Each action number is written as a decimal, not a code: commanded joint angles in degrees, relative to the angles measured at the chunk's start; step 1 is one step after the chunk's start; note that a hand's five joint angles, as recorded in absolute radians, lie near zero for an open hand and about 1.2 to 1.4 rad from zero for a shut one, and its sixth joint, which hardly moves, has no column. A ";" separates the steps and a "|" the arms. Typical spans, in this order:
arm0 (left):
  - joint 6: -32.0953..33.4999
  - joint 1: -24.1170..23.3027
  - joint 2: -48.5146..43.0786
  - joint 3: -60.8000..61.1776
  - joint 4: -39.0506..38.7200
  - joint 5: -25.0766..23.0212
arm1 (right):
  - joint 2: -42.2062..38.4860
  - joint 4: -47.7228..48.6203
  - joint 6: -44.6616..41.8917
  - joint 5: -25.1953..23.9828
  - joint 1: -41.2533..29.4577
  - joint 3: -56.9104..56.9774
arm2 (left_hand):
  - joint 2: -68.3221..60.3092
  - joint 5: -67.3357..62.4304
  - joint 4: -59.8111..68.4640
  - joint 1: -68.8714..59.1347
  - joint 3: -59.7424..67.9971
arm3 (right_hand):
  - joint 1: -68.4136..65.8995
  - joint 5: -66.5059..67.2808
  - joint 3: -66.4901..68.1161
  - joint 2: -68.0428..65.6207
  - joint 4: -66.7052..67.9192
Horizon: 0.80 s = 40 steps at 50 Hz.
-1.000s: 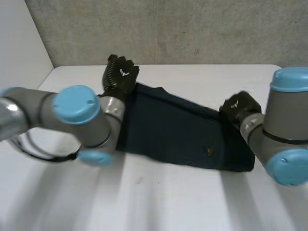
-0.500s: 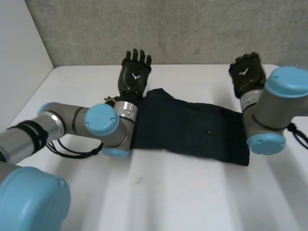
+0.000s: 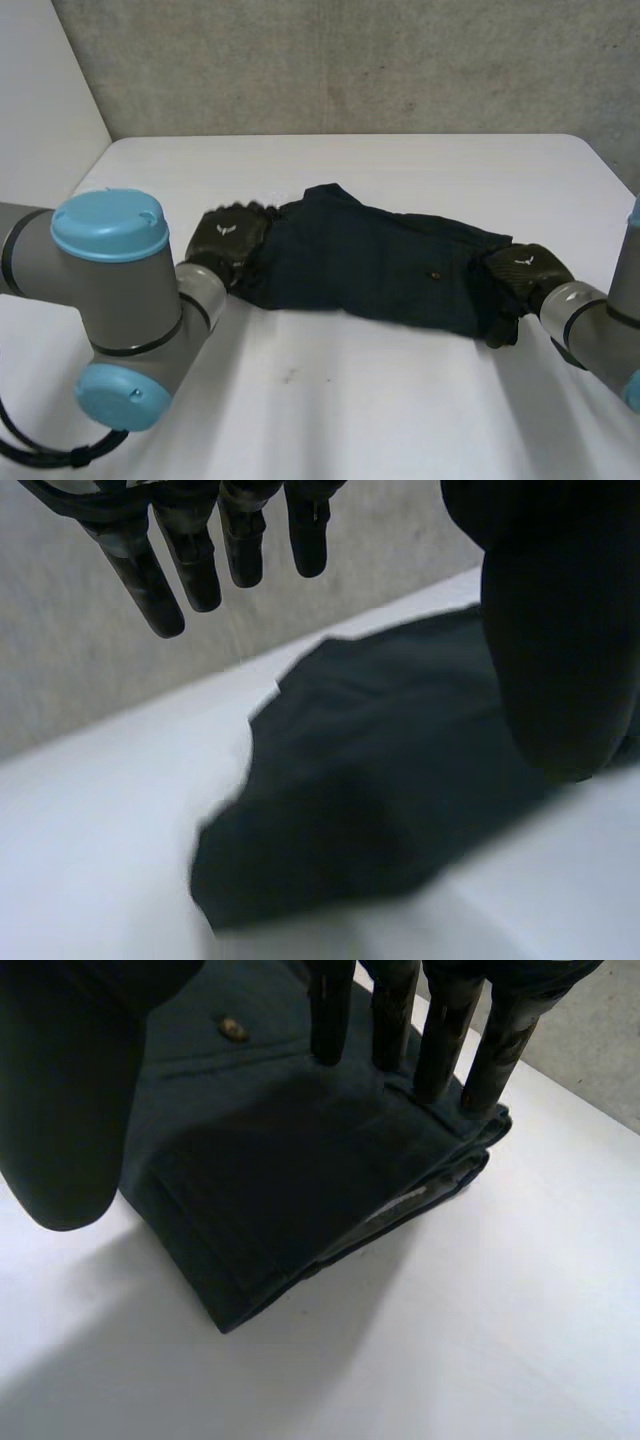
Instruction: Fold the shorts.
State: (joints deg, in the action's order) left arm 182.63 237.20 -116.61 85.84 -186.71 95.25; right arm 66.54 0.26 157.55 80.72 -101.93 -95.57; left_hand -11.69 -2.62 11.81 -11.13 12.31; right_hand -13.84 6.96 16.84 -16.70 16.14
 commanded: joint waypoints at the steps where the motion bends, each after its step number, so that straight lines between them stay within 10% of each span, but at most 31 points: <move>1: -1.31 0.81 -0.72 1.61 -1.29 0.29 | -4.92 7.82 -1.19 1.81 0.50 -0.32 | 1.31 2.24 -1.43 0.75 -1.93 | -40.90 37.77 37.89 -38.04 38.59; 4: -1.31 0.81 -0.72 1.79 -1.55 0.29 | -5.89 7.82 -1.55 1.99 0.77 0.03 | 1.31 2.24 -1.43 0.75 -1.93 | -64.94 61.81 61.94 -62.08 62.64; 11: -1.31 0.54 -0.37 2.14 -1.38 0.64 | -0.99 6.59 -5.31 1.99 2.87 -3.13 | 1.48 2.40 -1.59 0.92 -2.10 | -66.16 63.04 63.16 -63.30 63.86; 24: -1.31 0.81 3.05 3.81 -1.46 0.64 | 7.82 -4.66 -43.99 5.94 10.62 -1.12 | 1.48 2.40 -1.60 0.92 -2.10 | -66.16 63.04 63.16 -63.30 63.86; 32: -1.31 0.81 3.50 3.81 -1.46 0.72 | 6.50 -4.66 -44.09 1.12 -7.83 11.53 | 1.48 2.40 -1.60 0.92 -2.10 | -66.16 63.04 63.16 -63.30 63.86; 40: -1.31 0.98 4.81 2.84 -1.73 2.13 | -4.66 -5.10 -40.40 -13.83 -24.36 16.29 | 1.48 2.40 -1.60 0.92 -2.10 | -66.16 63.04 63.16 -63.30 63.86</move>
State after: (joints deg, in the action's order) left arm 181.32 238.02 -112.74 89.46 -188.28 96.11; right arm 68.89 -4.64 113.39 75.88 -116.08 -81.62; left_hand -11.69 -2.61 11.82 -11.13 12.31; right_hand -54.96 55.23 68.37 -67.66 68.26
